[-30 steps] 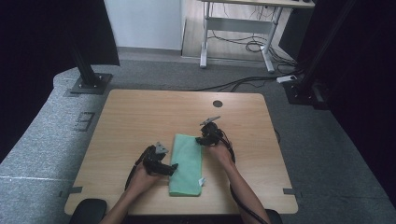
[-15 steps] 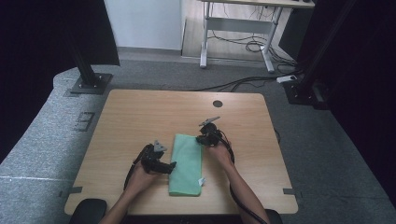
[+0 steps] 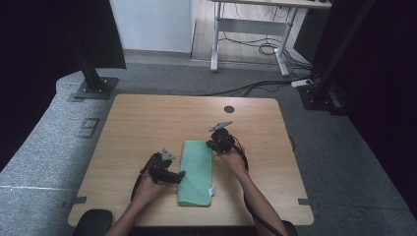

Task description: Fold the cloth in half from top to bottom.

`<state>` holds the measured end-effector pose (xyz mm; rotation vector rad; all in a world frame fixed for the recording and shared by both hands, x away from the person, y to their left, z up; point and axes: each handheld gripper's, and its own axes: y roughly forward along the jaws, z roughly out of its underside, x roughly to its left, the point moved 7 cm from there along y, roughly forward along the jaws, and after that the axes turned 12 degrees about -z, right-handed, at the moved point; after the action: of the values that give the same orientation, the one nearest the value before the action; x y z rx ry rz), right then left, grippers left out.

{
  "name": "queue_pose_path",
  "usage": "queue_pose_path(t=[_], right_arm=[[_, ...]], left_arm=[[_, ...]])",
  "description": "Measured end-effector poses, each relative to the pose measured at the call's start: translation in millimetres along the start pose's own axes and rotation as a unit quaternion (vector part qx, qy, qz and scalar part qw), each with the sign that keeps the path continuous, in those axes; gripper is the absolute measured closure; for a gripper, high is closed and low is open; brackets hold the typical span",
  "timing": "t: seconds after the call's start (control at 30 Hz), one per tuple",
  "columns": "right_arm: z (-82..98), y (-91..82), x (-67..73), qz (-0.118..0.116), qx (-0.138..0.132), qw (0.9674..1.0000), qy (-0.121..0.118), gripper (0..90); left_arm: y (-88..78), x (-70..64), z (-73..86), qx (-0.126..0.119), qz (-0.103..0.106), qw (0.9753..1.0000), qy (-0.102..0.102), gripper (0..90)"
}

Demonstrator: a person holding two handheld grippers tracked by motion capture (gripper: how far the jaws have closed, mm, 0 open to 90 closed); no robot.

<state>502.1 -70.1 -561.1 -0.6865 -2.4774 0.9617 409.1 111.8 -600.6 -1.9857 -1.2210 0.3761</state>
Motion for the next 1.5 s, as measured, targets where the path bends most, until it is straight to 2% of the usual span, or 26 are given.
queue_pose_path(t=[0.33, 0.8, 1.17, 1.5], right_arm=[[-11.2, -25.5, 18.9, -0.007, -0.021, 0.9988, -0.043, 85.3], [-12.3, -57.0, 49.4, -0.029, -0.043, 0.9961, -0.071, 85.6], [-0.9, -76.2, 72.1, -0.053, -0.057, 0.9934, -0.084, 85.6], [18.0, -86.6, 90.2, -0.077, -0.059, 0.9913, -0.089, 85.6]], left_arm=[[0.0, -0.1, 0.5, -0.002, -0.003, 1.0, -0.002, 3.4], [-0.1, -0.2, 0.6, -0.001, -0.006, 1.0, -0.004, 3.3], [0.0, -0.3, 0.5, -0.001, -0.007, 1.0, -0.005, 3.2], [0.0, -0.1, 0.6, -0.001, -0.008, 1.0, -0.006, 3.0]])
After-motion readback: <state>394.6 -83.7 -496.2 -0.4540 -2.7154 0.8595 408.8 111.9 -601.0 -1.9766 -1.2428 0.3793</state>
